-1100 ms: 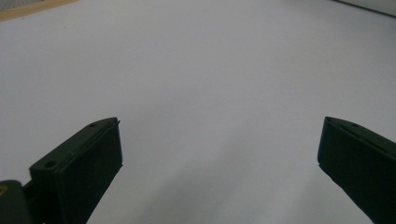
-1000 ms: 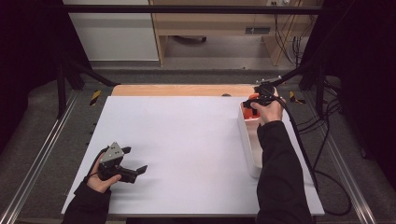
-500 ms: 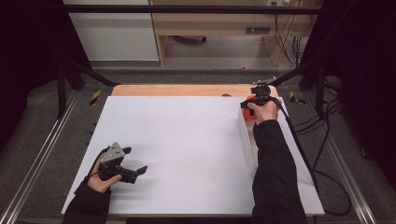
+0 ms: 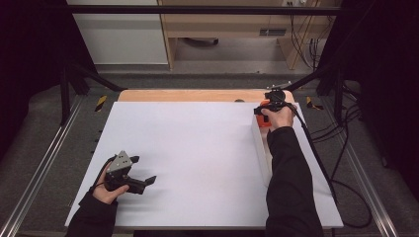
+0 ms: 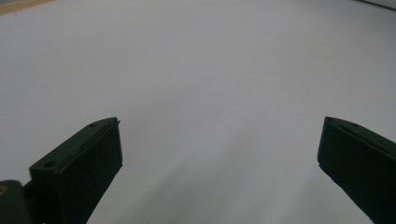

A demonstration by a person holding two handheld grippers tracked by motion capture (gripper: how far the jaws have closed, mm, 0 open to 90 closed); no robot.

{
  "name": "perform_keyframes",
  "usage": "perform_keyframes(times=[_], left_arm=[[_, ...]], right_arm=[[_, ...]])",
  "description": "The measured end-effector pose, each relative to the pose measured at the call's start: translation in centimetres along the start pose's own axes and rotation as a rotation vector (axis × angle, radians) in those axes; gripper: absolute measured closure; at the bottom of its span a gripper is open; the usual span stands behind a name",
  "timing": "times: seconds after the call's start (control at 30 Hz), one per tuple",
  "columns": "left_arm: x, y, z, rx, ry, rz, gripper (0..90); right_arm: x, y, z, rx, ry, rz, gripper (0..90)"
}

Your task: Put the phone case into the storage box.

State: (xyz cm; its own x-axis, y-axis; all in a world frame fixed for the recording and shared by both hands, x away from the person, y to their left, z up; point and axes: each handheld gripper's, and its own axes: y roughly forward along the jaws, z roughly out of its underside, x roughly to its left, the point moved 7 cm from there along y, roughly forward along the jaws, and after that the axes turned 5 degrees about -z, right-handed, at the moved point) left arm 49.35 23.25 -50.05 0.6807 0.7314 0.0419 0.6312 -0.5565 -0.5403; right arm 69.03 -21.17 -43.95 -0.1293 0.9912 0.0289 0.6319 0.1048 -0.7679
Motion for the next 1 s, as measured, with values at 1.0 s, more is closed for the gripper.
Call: perform_keyframes(times=[1.0], left_arm=[[-0.2, 0.0, -0.1, -0.001, 0.007, 0.006, 0.0]], right_arm=[[0.9, -2.9, -0.6, -0.168, -0.070, -0.086, 0.7]])
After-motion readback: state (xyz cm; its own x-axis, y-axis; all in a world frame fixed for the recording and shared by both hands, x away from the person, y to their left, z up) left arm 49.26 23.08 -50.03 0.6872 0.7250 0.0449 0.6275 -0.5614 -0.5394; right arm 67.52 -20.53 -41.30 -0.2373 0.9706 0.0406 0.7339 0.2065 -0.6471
